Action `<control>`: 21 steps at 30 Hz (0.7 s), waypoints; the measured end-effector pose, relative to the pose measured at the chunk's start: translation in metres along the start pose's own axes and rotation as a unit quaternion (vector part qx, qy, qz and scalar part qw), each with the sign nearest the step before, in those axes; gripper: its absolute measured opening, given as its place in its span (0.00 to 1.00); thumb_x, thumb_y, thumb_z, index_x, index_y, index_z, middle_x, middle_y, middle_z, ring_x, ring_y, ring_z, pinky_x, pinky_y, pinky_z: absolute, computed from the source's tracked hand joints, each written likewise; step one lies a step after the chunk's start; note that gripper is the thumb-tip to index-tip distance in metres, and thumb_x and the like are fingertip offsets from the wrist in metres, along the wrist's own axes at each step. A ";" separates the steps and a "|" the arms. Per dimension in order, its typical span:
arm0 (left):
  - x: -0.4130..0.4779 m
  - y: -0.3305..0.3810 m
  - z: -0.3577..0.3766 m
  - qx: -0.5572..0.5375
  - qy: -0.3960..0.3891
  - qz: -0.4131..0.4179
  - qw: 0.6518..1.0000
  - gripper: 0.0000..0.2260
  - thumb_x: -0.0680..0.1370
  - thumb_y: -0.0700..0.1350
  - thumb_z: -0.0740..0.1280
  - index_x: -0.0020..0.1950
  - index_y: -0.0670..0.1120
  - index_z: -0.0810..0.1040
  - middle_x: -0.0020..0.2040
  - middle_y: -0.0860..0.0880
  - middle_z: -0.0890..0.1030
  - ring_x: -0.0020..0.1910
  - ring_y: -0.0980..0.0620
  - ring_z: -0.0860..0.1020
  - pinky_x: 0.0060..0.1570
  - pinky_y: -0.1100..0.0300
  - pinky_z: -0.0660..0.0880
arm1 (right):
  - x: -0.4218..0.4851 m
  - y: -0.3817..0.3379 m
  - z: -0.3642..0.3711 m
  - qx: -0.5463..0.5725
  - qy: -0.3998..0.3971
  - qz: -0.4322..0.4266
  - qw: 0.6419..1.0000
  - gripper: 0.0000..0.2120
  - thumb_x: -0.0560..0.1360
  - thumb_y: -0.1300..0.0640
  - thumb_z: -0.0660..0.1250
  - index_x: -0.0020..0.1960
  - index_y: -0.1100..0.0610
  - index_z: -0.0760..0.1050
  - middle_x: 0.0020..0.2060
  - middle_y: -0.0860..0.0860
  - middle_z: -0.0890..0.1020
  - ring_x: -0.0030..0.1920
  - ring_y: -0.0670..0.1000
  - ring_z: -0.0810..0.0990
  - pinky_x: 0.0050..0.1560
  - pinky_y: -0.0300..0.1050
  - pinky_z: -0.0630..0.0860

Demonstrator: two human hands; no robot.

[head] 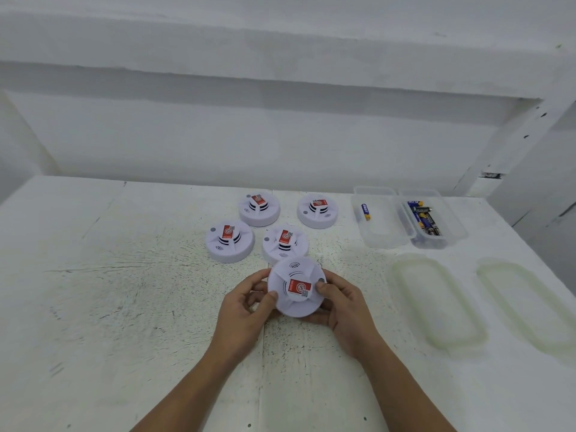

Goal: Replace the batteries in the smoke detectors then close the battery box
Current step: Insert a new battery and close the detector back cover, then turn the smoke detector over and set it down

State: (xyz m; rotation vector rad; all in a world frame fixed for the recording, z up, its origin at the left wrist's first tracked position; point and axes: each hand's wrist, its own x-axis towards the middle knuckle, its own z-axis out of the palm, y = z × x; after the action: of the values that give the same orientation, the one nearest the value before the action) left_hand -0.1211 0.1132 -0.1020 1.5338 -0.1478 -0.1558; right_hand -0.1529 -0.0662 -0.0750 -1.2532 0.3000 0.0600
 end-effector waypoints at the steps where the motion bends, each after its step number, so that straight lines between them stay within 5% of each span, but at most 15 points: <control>1: 0.000 0.000 0.000 0.000 -0.001 0.001 1.000 0.18 0.69 0.53 0.71 0.59 0.57 0.79 0.51 0.46 0.84 0.51 0.44 0.82 0.52 0.40 0.78 | 0.000 0.000 0.000 0.001 0.003 0.002 1.000 0.13 0.79 0.63 0.60 0.59 0.56 0.79 0.53 0.58 0.84 0.52 0.62 0.83 0.49 0.60 0.80; 12: 0.000 -0.001 0.001 -0.015 -0.009 -0.012 1.000 0.15 0.76 0.37 0.68 0.60 0.50 0.78 0.49 0.47 0.84 0.50 0.45 0.82 0.48 0.50 0.81 | 0.001 0.002 -0.001 -0.006 0.023 0.019 1.000 0.12 0.78 0.63 0.61 0.58 0.58 0.79 0.52 0.59 0.83 0.51 0.62 0.83 0.48 0.62 0.80; 21: 0.001 -0.001 0.001 -0.014 -0.010 -0.017 1.000 0.14 0.76 0.36 0.68 0.60 0.49 0.78 0.48 0.46 0.84 0.49 0.45 0.82 0.45 0.54 0.81 | 0.001 0.000 0.000 -0.003 0.029 0.031 0.999 0.11 0.78 0.64 0.61 0.55 0.58 0.80 0.50 0.59 0.84 0.50 0.63 0.83 0.47 0.62 0.80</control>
State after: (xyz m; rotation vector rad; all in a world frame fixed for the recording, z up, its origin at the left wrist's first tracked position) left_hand -0.1208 0.1120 -0.1032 1.5070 -0.1342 -0.1995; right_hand -0.1516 -0.0665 -0.0757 -1.2542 0.3890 0.0774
